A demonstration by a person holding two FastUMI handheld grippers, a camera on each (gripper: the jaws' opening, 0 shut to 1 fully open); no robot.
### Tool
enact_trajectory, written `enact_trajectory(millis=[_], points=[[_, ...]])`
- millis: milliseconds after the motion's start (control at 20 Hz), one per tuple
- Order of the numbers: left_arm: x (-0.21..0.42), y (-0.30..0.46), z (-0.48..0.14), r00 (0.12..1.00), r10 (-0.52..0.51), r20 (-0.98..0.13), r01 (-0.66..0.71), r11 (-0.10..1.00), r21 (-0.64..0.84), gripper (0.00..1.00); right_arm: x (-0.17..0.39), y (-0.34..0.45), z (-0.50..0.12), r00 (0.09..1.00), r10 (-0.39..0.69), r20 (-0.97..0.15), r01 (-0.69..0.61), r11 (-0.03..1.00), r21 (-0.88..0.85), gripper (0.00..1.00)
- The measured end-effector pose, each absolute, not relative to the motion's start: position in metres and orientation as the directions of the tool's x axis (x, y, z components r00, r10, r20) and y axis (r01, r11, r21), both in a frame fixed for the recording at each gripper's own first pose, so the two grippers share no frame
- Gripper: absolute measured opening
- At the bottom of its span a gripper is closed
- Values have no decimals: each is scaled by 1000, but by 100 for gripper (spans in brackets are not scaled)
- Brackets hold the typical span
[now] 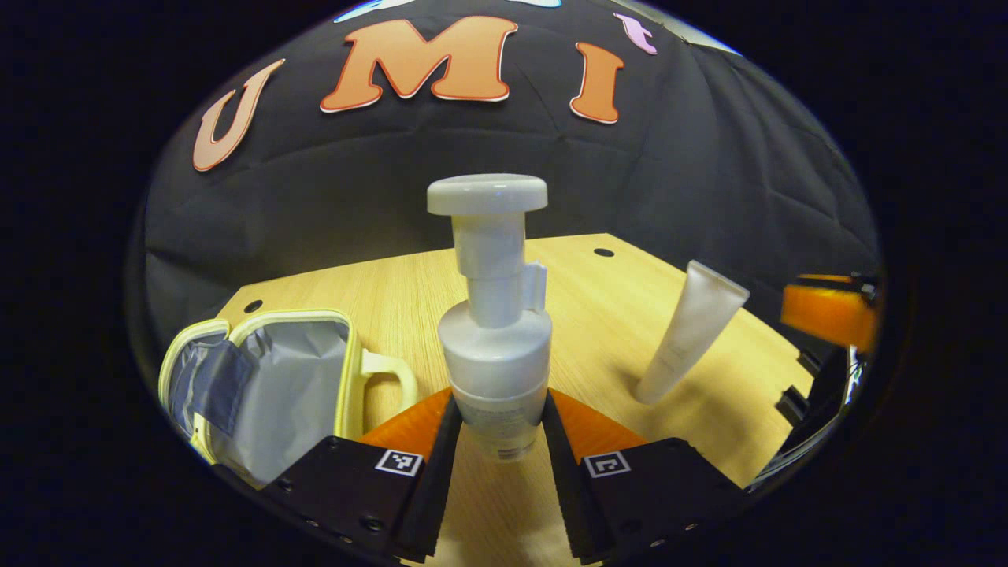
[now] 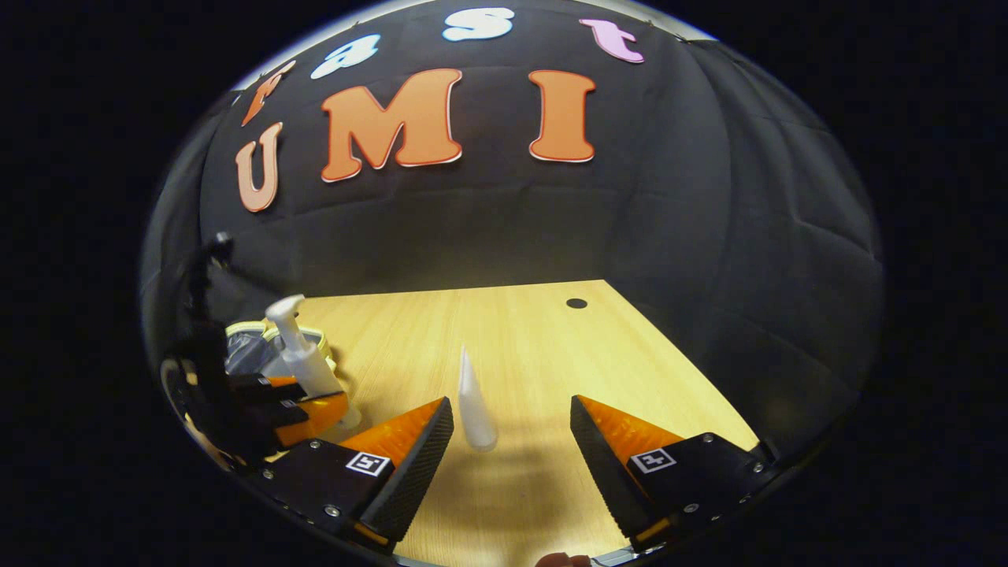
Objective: First open the suitcase, pack the skin care products into it, and then close the suitcase.
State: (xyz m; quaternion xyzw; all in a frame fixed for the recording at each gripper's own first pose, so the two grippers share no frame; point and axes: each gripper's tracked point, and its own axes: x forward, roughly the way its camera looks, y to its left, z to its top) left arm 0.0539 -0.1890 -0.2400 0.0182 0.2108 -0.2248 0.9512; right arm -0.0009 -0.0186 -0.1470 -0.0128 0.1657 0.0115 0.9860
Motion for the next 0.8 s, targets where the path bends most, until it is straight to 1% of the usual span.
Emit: enact_trajectory(millis=[200,350,400,450,500,550,600,650,800], points=[[20,-143,-197,816,-414,-403,426,902,-65,60,18,5,-183,912,69,-405,-78,997,-7,95],[5,-101,-177,827,-391,-404,392,916,-85,60,38,8,-207,899,58,-434,-94,994,-62,96],[2,-88,-174,830,-376,-412,376,923,-85,60,44,7,-215,889,51,-455,-93,993,-71,95],[1,-74,-171,835,-359,-417,360,929,-80,61,51,7,-224,878,50,-475,-97,992,-74,96],[1,-61,-167,843,-340,-418,342,937,-73,60,53,8,-230,866,58,-497,-107,992,-70,96],[2,-47,-163,850,-323,-415,327,943,-64,60,58,6,-238,858,44,-512,-95,993,-75,96],[3,-34,-160,859,-306,-411,310,949,-57,60,63,4,-242,854,29,-519,-85,993,-85,95],[4,-23,-155,871,-291,-397,294,954,-56,61,68,6,-245,852,30,-522,-87,993,-86,87],[9,5,-157,878,-249,-409,250,967,-50,60,74,7,-256,843,17,-538,-89,990,-108,79]])
